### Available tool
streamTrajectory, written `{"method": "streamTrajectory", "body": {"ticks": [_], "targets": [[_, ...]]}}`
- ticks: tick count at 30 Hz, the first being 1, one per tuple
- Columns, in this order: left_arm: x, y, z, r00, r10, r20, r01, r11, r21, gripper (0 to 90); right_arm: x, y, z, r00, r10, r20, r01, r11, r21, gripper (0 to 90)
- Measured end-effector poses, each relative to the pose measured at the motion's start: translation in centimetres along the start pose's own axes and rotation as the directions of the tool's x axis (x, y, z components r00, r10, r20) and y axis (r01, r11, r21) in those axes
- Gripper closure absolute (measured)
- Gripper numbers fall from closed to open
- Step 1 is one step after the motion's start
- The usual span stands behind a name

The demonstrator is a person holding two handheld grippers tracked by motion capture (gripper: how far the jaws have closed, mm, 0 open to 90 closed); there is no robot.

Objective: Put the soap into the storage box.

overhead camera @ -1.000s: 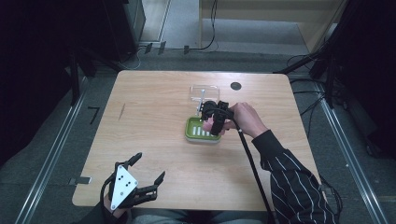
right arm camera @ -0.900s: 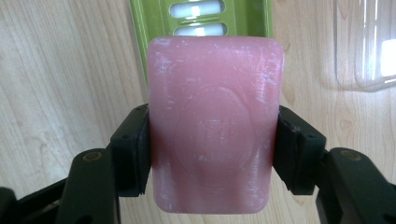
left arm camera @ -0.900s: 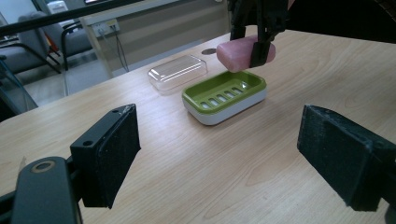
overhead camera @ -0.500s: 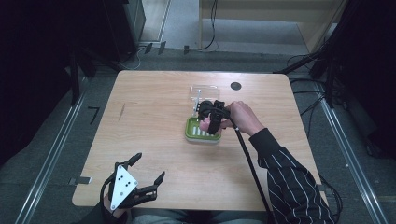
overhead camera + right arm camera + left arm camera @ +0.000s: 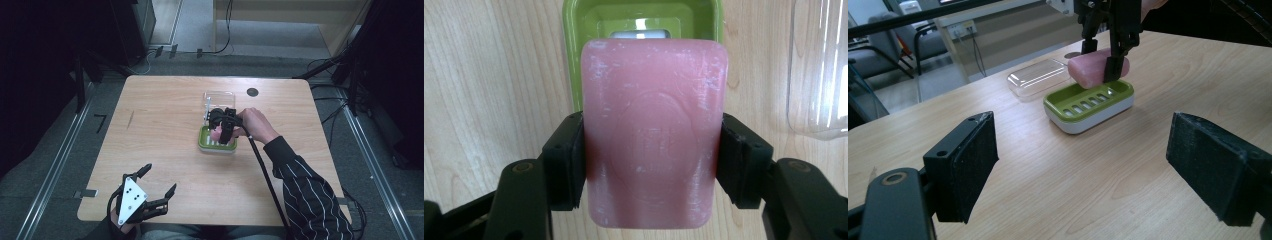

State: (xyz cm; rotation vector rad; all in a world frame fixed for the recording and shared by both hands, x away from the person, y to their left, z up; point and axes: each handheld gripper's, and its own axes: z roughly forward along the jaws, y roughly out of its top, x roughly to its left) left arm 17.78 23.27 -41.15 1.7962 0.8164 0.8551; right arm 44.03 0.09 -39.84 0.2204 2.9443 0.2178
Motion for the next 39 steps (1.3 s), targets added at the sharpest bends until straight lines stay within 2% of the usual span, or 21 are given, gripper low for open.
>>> {"method": "streamTrajectory", "body": {"ticks": [3,12,19,22,30,39], "targets": [[0.0,0.0,0.0,1.0,0.0,0.0,0.0,1.0,0.001,13.7,0.0,0.1,0.3,0.9999,0.011,-0.006,-0.011,1.0,0.001,38.8],[0.0,0.0,0.0,1.0,0.0,0.0,0.0,1.0,0.001,13.7,-0.6,0.3,1.3,0.9999,0.004,-0.014,-0.004,1.0,-0.008,38.8],[0.0,0.0,0.0,1.0,0.0,0.0,0.0,1.0,0.001,13.6,-0.7,0.1,1.9,0.9992,0.031,-0.025,-0.032,0.999,-0.004,38.8],[0.0,0.0,0.0,1.0,0.0,0.0,0.0,1.0,0.0,13.6,-0.8,0.2,2.2,0.9994,0.021,-0.026,-0.021,1.0,-0.006,38.8],[0.0,0.0,0.0,1.0,0.0,0.001,0.0,1.0,0.0,13.7,-0.9,0.2,3.0,0.9987,0.039,-0.032,-0.039,0.999,-0.002,38.8],[0.0,0.0,-0.1,1.0,0.0,0.0,0.0,1.0,0.0,13.7,-0.9,0.4,3.7,0.999,0.031,-0.032,-0.031,1.0,-0.007,38.8]]}}
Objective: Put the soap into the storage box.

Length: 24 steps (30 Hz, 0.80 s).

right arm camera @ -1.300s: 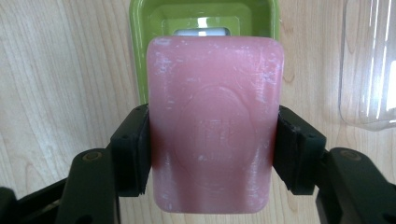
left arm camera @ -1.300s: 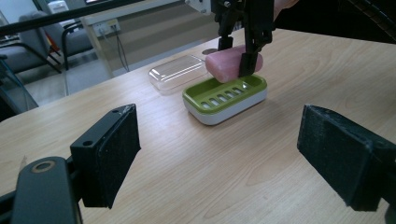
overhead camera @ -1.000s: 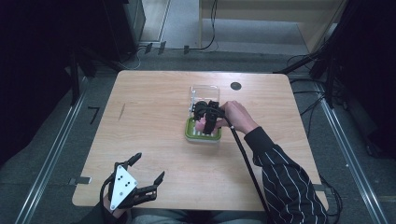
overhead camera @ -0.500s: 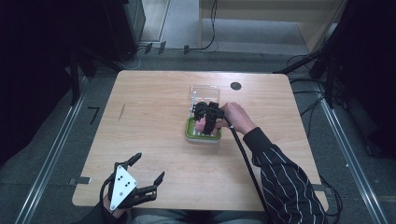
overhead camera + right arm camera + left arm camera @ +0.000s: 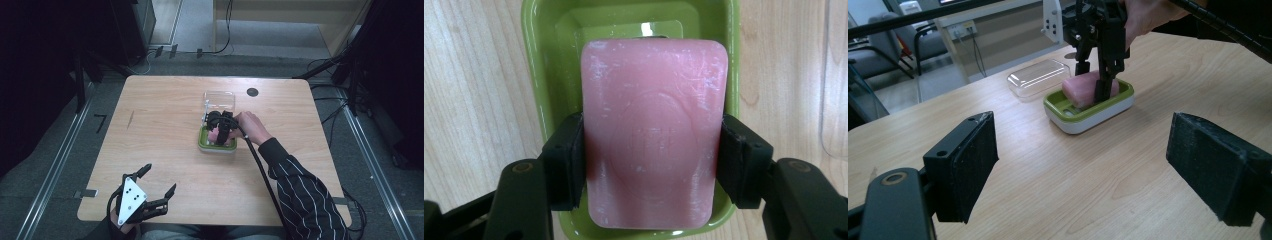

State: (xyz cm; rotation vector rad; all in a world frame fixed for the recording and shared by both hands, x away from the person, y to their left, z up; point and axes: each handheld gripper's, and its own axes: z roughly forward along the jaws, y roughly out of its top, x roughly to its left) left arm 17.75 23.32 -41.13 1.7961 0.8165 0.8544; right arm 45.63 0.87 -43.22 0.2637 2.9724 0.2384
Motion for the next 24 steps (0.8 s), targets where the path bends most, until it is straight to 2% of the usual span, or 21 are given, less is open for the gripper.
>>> {"method": "streamTrajectory", "body": {"ticks": [4,7,24], "targets": [[-0.02,0.0,0.02,1.0,0.001,0.0,-0.001,1.0,0.0,13.6,0.01,0.03,0.31,1.0,0.01,-0.001,-0.01,1.0,0.015,38.8],[-0.03,0.0,0.01,1.0,0.001,0.0,-0.001,1.0,0.0,13.7,0.0,0.04,0.62,1.0,0.003,-0.002,-0.003,1.0,0.005,38.7],[-0.03,0.0,0.02,1.0,0.001,0.0,-0.001,1.0,0.0,13.7,-0.08,-0.06,0.84,0.9999,0.011,-0.002,-0.011,1.0,0.018,38.7]]}}
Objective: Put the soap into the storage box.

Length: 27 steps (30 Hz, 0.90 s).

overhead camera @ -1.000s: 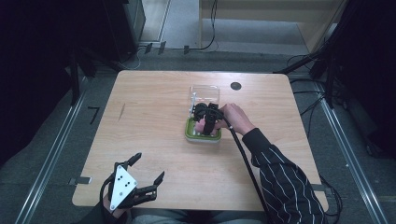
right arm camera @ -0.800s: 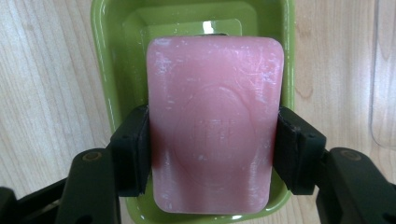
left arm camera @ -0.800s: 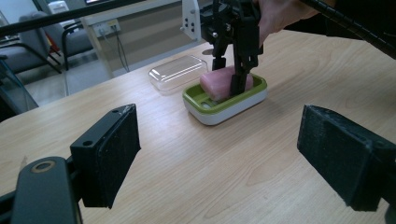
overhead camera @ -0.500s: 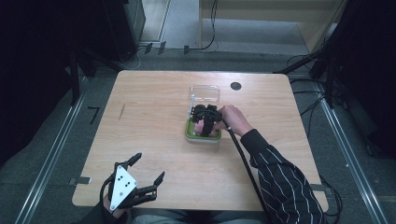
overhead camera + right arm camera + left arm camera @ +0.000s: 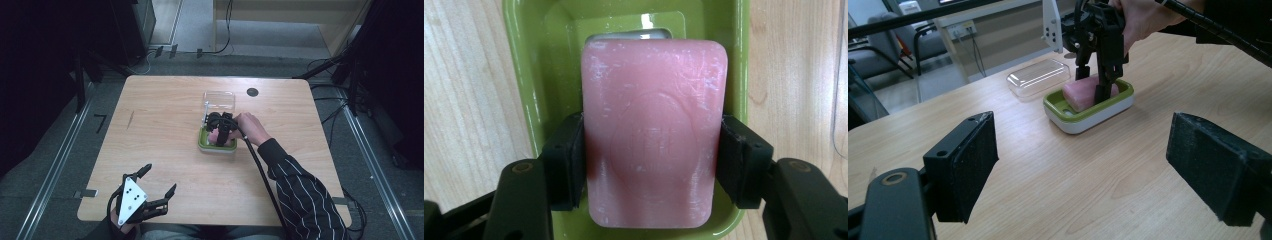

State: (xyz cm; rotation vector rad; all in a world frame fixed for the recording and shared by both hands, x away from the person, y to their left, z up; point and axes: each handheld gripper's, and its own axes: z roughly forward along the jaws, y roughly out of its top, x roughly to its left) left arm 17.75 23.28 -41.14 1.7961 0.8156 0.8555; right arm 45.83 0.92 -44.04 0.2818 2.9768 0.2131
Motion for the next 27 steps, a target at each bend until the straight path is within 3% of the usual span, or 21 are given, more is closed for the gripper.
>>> {"method": "streamTrajectory", "body": {"ticks": [17,27], "targets": [[0.0,0.0,0.0,1.0,0.0,0.001,0.0,1.0,0.0,13.7,-0.2,-0.2,-0.3,1.0,0.0,0.004,0.0,1.0,-0.003,37.6],[0.0,0.1,0.2,1.0,0.003,0.007,-0.003,1.0,-0.002,13.7,0.1,-0.7,-2.4,0.9982,0.05,0.033,-0.049,0.998,-0.033,28.2]]}}
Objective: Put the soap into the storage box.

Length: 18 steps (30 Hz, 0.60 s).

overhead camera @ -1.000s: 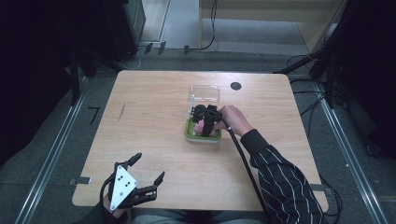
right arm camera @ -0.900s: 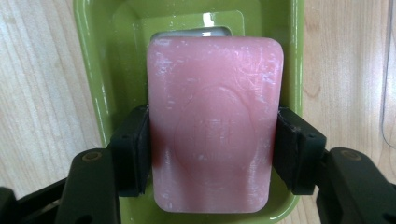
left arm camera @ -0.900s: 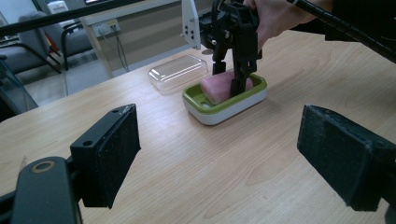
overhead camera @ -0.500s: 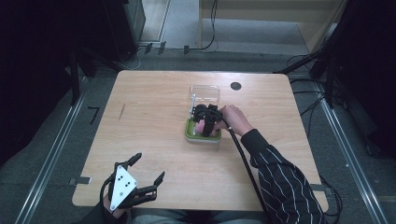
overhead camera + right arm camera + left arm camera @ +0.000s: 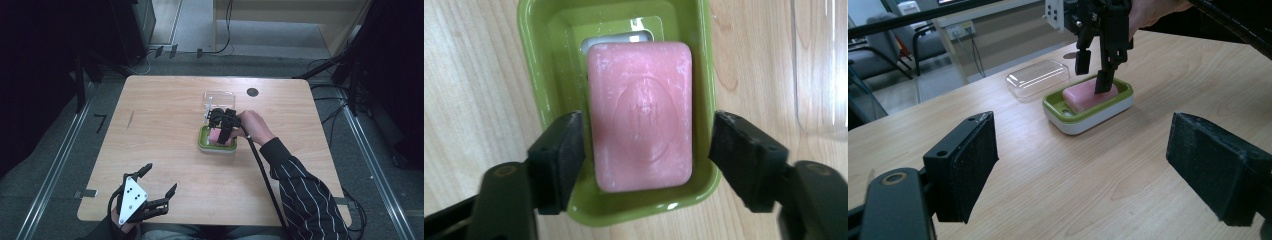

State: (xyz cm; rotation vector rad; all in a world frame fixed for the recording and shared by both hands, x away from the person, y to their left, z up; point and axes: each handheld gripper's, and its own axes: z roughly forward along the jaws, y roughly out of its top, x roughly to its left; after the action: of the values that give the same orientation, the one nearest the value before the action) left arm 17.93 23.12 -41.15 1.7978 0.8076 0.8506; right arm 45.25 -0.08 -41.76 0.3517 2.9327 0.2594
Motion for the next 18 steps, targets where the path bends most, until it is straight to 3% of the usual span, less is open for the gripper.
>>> {"method": "streamTrajectory", "body": {"ticks": [7,18], "targets": [[-0.1,0.1,0.3,0.9999,0.005,0.01,-0.005,1.0,0.0,13.7,0.5,-0.6,-1.1,0.9981,0.061,-0.013,-0.061,0.998,0.013,17.0],[-0.2,0.1,0.3,0.9998,0.011,0.016,-0.011,0.9999,-0.004,13.7,1.7,-2.5,-3.3,0.9949,0.1,-0.012,-0.099,0.995,0.022,14.1]]}}
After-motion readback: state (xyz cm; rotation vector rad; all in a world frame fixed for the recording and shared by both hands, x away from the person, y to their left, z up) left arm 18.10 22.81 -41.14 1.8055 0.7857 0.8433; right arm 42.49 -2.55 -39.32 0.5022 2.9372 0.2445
